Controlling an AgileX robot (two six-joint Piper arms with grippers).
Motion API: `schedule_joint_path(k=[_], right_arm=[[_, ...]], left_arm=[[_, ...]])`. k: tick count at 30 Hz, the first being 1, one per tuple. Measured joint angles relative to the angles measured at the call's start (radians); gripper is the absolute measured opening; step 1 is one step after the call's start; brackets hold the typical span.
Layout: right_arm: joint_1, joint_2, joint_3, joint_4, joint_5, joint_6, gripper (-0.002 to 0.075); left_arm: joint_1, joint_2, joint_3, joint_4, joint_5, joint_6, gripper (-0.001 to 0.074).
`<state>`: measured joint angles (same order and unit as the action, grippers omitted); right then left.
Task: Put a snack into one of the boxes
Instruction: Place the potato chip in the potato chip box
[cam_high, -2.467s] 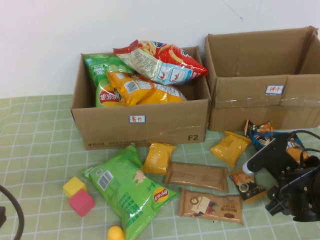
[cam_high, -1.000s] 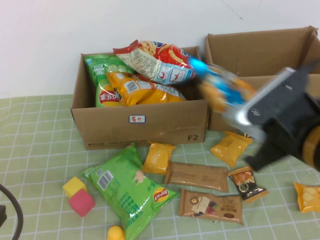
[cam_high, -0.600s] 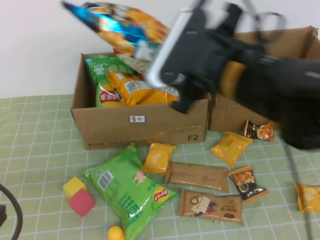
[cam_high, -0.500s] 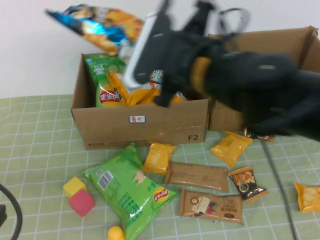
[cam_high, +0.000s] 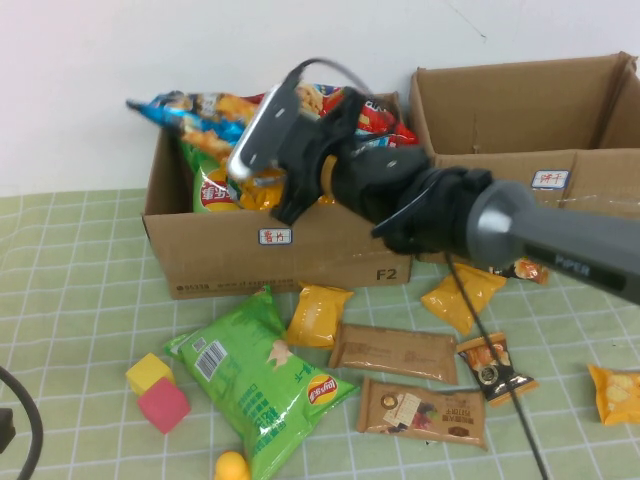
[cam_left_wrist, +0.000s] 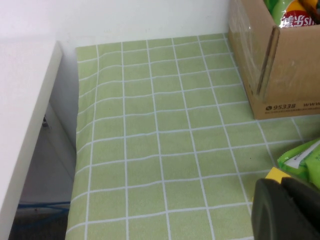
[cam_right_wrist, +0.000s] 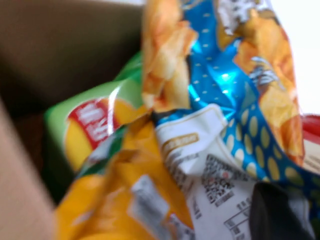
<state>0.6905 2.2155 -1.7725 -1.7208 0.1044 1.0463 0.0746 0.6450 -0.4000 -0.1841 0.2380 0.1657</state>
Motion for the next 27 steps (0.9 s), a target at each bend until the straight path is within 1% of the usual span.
schedule_joint_path(k=[2,3,7,9,10,12,17,19,20,23,25,26,27], right_arm=[[-0.013,0.0,-0.004,-0.002,-0.002,0.089,0.0083],[-0.017,0.0,-0.004,-0.002,-0.002,0.124,0.0118],[-0.013,-0.011,-0.004,-0.002,-0.002,0.287,0.0318],[-0.001,-0.026,-0.004,0.001,0.003,0.358,0.0392],[0.004,-0.036,-0.004,0.009,0.008,0.385,0.0417],[0.023,-0.058,-0.004,0.036,0.014,0.418,0.0443],[0.056,-0.107,-0.004,0.155,0.016,0.441,0.0462],[0.064,-0.12,0.001,0.239,0.02,0.443,0.0463],[0.066,-0.131,0.012,0.285,0.023,0.443,0.0463],[0.078,-0.185,0.082,0.341,0.036,0.443,0.0459],[0.092,-0.247,0.143,0.349,0.04,0.427,0.043],[0.103,-0.286,0.183,0.351,0.04,0.407,0.0395],[0.112,-0.319,0.217,0.353,0.04,0.385,0.0344]], left_arm=[[0.0,0.0,0.0,-0.002,0.0,0.0,-0.0003],[0.0,0.0,0.0,-0.002,0.0,0.0,-0.0003],[0.0,0.0,0.0,-0.002,0.0,0.0,-0.0002],[0.0,0.0,0.0,-0.002,0.0,0.0,-0.0003],[0.0,0.0,0.0,-0.002,0.0,0.0,-0.0002],[0.0,0.0,0.0,-0.002,0.0,0.0,-0.0002],[0.0,0.0,0.0,-0.002,0.0,0.0,-0.0002],[0.0,0.0,0.0,-0.002,0.0,0.0,-0.0003],[0.0,0.0,0.0,-0.002,0.002,0.0,-0.0003],[0.0,0.0,0.0,-0.002,0.013,0.002,-0.0002],[0.0,0.0,0.0,-0.002,0.018,0.002,-0.0003],[0.0,0.0,0.0,-0.002,0.018,0.002,-0.0003],[0.0,0.0,0.0,-0.002,0.018,0.002,-0.0003]])
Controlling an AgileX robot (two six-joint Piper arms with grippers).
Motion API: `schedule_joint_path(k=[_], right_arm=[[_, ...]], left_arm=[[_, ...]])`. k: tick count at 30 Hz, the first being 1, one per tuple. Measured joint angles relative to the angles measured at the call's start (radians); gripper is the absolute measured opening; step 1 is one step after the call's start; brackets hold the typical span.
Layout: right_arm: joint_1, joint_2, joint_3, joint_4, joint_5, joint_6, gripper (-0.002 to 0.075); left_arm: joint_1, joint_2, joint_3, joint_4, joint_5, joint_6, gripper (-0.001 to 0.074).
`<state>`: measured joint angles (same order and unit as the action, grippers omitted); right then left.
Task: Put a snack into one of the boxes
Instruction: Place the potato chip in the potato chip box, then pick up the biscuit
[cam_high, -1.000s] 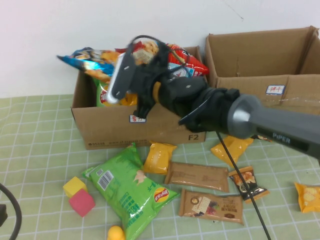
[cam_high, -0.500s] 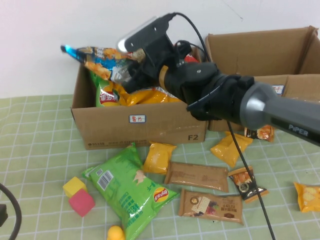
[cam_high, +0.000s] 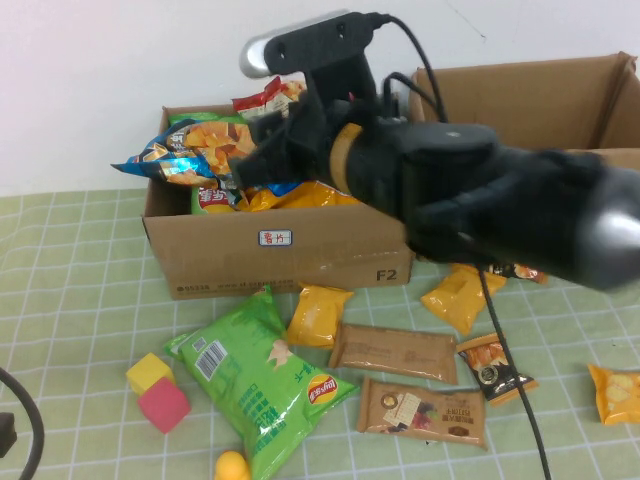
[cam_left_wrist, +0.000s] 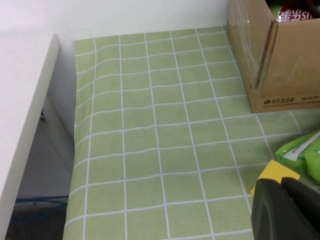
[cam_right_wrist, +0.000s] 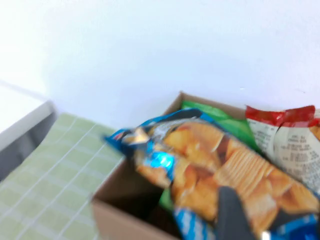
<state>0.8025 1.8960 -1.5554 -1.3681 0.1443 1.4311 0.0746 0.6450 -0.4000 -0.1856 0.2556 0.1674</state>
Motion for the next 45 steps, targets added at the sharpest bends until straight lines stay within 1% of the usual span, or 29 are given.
schedule_joint_path(k=[2,4,5,7,13,15,16,18,20,23,27,29,32,34,36,38,41,42,43,45], right_arm=[[0.025,-0.09,0.094,0.005,0.0,-0.058,0.02],[0.051,-0.174,0.186,0.017,0.0,-0.089,0.0092],[0.062,-0.221,0.24,0.019,0.0,-0.098,0.0059],[0.078,-0.313,0.356,0.019,0.0,-0.108,0.0024],[0.084,-0.557,0.72,0.023,-0.029,-0.117,0.0001],[0.084,-0.635,0.845,0.018,-0.099,-0.117,0.0],[0.084,-0.676,0.901,-0.002,-0.163,-0.117,-0.0001],[0.084,-0.747,0.977,-0.085,-0.307,-0.054,-0.0001],[0.084,-0.793,1.016,-0.237,-0.431,0.12,-0.0001],[0.08,-0.817,1.038,-0.342,-0.553,0.268,-0.0001],[0.059,-0.819,1.043,-0.378,-0.595,0.342,-0.0001],[0.033,-0.819,1.043,-0.38,-0.598,0.375,-0.0002],[-0.003,-0.819,1.036,-0.383,-0.596,0.376,-0.0002],[-0.01,-0.819,1.03,-0.383,-0.565,0.307,-0.0002],[-0.01,-0.819,1.017,-0.384,-0.49,0.212,-0.0002],[-0.01,-0.819,1.001,-0.384,-0.322,0.154,-0.0002],[-0.01,-0.813,0.987,-0.349,0.023,0.077,-0.0002],[-0.012,-0.808,0.982,-0.294,0.114,0.018,-0.0002],[-0.016,-0.801,0.972,-0.213,0.223,-0.092,-0.0002],[-0.018,-0.769,0.942,-0.025,0.426,-0.364,-0.0002]], left_arm=[[0.0,0.0,0.0,0.0,0.002,0.0,-0.0002],[0.0,0.0,0.0,0.0,0.002,0.0,-0.0002],[0.0,0.0,0.0,0.0,0.002,0.0,-0.0002],[0.0,0.0,0.0,0.0,0.002,0.0,-0.0002],[0.0,0.0,0.0,-0.006,0.002,0.0,-0.0002],[0.0,0.0,0.0,-0.02,0.002,0.0,-0.0002],[0.0,0.0,0.0,-0.028,0.002,0.0,-0.0002],[0.0,0.0,0.0,-0.034,0.002,0.0,-0.0002],[0.0,0.0,0.0,-0.034,0.002,0.0,-0.0002],[0.0,0.0,0.0,-0.035,0.002,0.0,-0.0003],[0.0,0.0,0.0,-0.046,0.002,0.0,-0.0002],[0.0,0.0,0.0,-0.052,0.002,0.0,-0.0003],[0.0,0.0,0.0,-0.054,0.007,0.0,-0.0003],[0.0,0.0,0.0,-0.054,0.007,0.0,-0.0002],[0.0,0.0,0.0,-0.054,0.007,0.0,-0.0002],[0.0,0.0,0.0,-0.054,0.007,0.0,-0.0002],[0.0,0.0,0.0,-0.054,0.007,0.0,-0.0002],[0.0,0.0,0.0,-0.054,0.007,0.0,-0.0002],[0.0,0.0,0.0,-0.055,0.007,0.0,-0.0002],[0.0,0.0,0.0,-0.056,0.007,0.0,-0.0002]])
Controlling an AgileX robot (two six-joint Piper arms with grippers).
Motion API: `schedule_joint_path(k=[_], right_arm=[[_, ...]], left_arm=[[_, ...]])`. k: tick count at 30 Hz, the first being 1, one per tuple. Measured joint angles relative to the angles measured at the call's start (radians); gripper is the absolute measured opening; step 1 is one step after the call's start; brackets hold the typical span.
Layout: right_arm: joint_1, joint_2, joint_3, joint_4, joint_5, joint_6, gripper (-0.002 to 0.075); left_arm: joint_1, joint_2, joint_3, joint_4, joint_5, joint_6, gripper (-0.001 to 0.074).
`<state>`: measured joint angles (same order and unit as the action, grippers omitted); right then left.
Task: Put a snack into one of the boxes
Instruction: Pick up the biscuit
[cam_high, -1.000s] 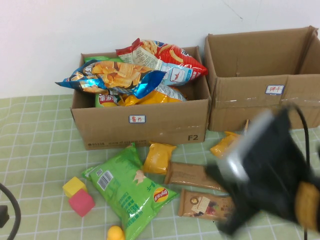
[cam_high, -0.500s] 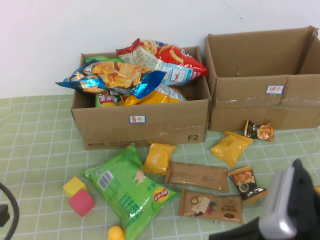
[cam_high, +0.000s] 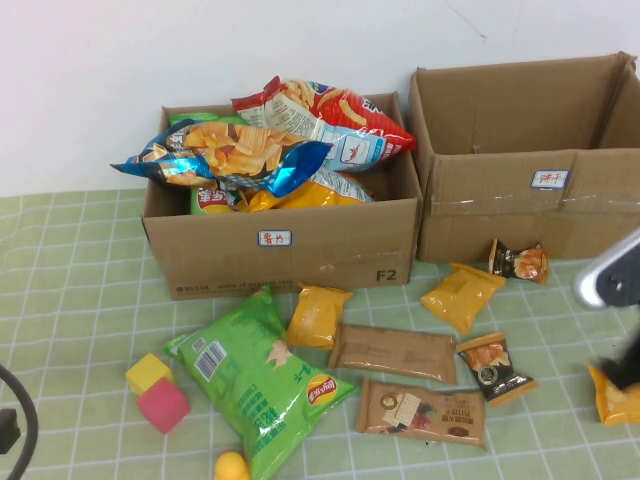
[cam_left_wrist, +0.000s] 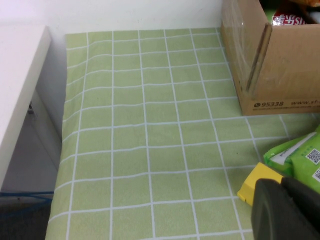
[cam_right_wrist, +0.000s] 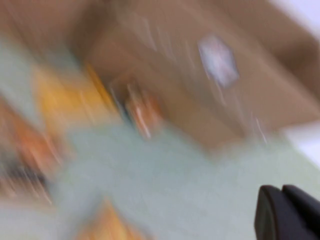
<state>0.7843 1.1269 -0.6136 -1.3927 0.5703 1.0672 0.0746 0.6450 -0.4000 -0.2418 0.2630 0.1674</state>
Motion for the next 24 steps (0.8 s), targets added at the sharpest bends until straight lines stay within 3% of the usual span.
schedule_joint_path(k=[2,4,8,13,24], right_arm=[[0.0,0.048,-0.035,0.212,0.211,-0.288,-0.0002],[-0.002,0.083,-0.056,0.36,0.333,-0.42,-0.0002],[-0.002,0.096,-0.071,0.505,0.332,-0.427,-0.0002],[-0.031,0.099,-0.077,0.563,0.245,-0.393,-0.0002],[-0.459,0.273,-0.126,0.953,0.122,-0.708,-0.0002]], left_arm=[[0.0,0.0,0.0,0.0,0.0,0.0,-0.0003],[0.0,0.0,0.0,-0.002,0.01,0.0,-0.0002],[-0.007,0.004,0.0,-0.012,0.057,0.007,-0.0002],[-0.111,0.042,-0.039,-0.024,0.136,0.077,-0.0002],[-0.326,0.138,-0.047,-0.024,0.227,0.166,-0.0002]])
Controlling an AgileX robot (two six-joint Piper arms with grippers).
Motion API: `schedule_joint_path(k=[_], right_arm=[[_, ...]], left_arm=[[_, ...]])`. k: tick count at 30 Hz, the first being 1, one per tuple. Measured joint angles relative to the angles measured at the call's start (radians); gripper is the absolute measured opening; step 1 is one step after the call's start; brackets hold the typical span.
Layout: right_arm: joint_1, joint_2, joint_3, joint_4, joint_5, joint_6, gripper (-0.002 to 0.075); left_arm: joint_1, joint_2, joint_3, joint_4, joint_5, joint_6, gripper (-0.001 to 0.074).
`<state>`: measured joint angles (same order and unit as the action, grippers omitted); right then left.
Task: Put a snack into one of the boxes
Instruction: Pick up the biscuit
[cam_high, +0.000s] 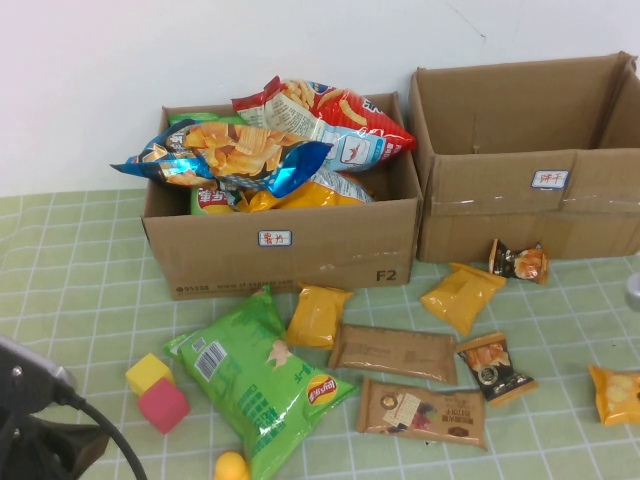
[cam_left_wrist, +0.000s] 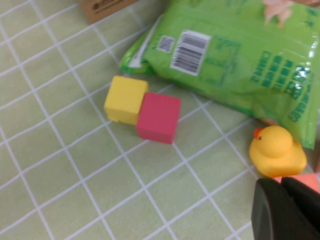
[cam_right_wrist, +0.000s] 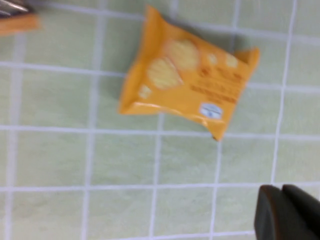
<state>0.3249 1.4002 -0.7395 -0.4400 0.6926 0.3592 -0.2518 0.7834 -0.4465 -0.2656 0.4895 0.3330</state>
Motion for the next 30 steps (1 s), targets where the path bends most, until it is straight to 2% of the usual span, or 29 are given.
schedule_joint_path(k=[5,8,18,25,28,30], right_arm=[[-0.14,0.106,0.0,0.032,-0.058,-0.009,-0.0002],[-0.184,0.188,-0.002,0.033,-0.111,0.0,-0.0002],[-0.189,0.35,-0.009,0.039,-0.365,0.006,-0.0002],[-0.189,0.356,-0.009,0.192,-0.431,-0.001,-0.0002],[-0.175,0.357,-0.01,0.264,-0.409,-0.121,-0.0002],[-0.147,0.357,-0.01,0.335,-0.382,-0.258,-0.0002]], left_arm=[[-0.01,0.0,0.0,0.0,0.0,0.004,-0.0002],[-0.01,0.0,0.0,0.0,0.0,0.006,-0.0002],[-0.01,0.0,0.0,-0.031,0.0,0.008,-0.0002],[-0.01,0.0,0.0,-0.041,-0.002,0.008,-0.0002],[-0.01,0.0,0.0,-0.041,-0.006,0.008,-0.0002],[-0.01,0.0,0.0,-0.043,-0.011,0.008,-0.0002]])
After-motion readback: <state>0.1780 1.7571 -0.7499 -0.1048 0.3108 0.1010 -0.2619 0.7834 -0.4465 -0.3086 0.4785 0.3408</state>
